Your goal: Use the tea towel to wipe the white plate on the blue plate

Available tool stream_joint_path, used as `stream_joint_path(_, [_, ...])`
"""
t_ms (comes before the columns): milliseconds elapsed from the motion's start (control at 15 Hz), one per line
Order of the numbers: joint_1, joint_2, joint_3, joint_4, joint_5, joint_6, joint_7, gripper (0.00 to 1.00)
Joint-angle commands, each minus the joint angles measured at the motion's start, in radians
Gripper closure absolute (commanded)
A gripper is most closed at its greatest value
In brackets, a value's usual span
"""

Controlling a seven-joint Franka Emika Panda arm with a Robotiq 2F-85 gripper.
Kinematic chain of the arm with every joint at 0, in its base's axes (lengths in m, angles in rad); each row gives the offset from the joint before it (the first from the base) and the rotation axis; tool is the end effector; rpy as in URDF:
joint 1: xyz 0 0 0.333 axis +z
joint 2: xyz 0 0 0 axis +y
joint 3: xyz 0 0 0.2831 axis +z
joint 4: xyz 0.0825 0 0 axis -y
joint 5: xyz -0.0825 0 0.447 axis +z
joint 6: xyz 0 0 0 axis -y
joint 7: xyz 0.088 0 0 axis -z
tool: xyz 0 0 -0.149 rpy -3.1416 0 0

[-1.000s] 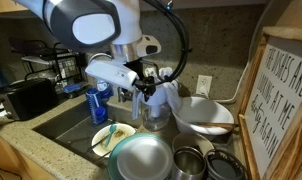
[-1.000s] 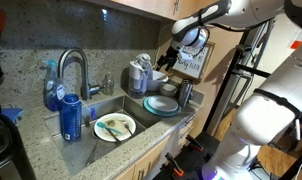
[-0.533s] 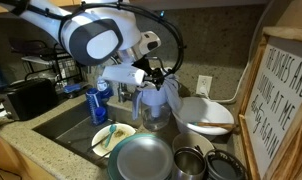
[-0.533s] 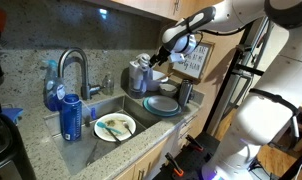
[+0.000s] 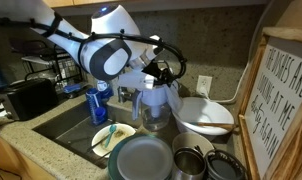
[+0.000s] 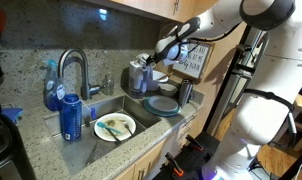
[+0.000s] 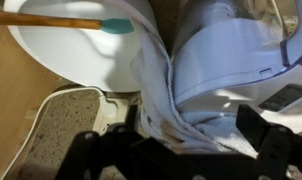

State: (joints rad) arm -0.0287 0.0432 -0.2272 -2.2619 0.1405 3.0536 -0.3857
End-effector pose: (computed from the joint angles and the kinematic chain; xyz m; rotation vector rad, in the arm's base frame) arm 0.6234 -0.1739 0.3250 2.7669 -0.0018 1.0566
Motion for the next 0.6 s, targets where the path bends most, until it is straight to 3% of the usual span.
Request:
stream_joint_path(0, [0.003,0.077,0.016,0.103,0.024,0.031,-0.01,0.0])
stream_joint_path(400, [-0.017,0.132,0.074,0.204,0.091,0.005,-0.03,0.01])
stream_joint_path(467, [-0.01,0.143,0.054,0.21,0.076,-0.008,0.006,0.25])
stream_joint_path(533, [-0.01,0.144,0.049,0.208,0.079,-0.027,0.019,0.26])
